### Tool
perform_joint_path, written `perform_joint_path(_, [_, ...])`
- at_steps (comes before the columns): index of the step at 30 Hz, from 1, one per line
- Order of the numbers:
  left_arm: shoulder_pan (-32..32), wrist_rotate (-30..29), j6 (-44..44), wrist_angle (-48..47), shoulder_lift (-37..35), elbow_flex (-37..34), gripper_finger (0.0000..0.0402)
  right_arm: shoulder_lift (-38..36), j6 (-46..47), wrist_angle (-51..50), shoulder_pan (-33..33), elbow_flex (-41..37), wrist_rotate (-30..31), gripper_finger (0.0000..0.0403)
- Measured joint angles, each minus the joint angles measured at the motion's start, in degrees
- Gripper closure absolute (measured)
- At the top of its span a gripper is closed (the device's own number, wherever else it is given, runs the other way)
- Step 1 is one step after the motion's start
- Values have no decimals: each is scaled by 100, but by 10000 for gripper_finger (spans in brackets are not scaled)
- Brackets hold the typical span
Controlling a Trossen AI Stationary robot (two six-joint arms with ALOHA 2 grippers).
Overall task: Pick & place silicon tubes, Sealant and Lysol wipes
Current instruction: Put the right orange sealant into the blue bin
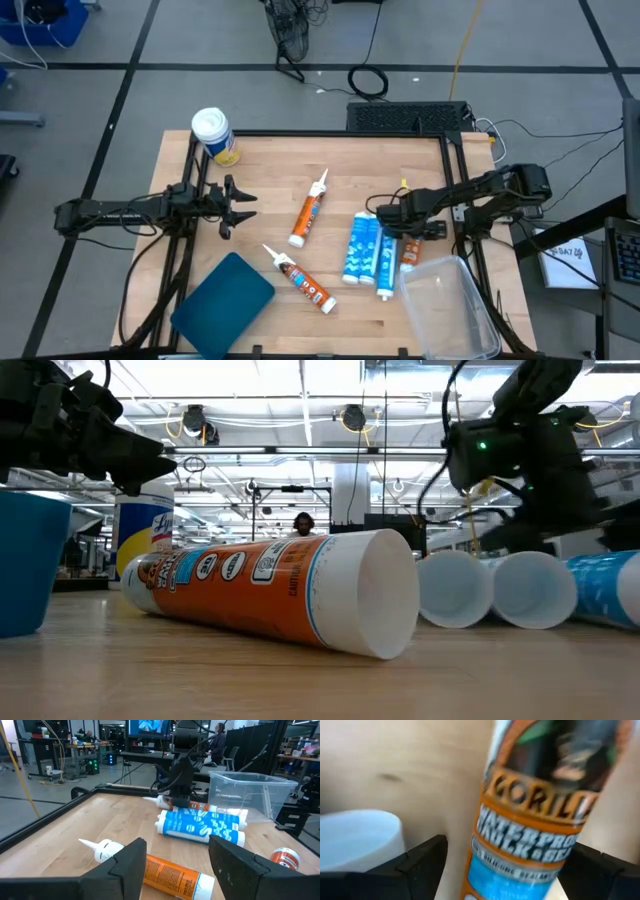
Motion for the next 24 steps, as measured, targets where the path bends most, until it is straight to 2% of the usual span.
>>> perform_joint_path(3, [2,0,0,2,1,0,188,-7,-9,375,32,0,595,79])
perform_joint_path(5, [2,-2,0,4,-1,0,188,-7,-84,531,39,0,763,78])
perform_joint_path(9, [1,-2,0,4,-1,0,188,-12,-378,955,48,0,821,78])
perform_joint_path(17, [1,-2,0,7,-1,0,188,-5,-651,1018,37,-4,850,85])
perform_joint_path(20, [0,-4,0,7,-1,0,188,-5,-772,1025,70,-4,877,114])
perform_joint_path(24, [0,-4,0,4,1,0,188,-5,-899,1039,70,-4,876,187])
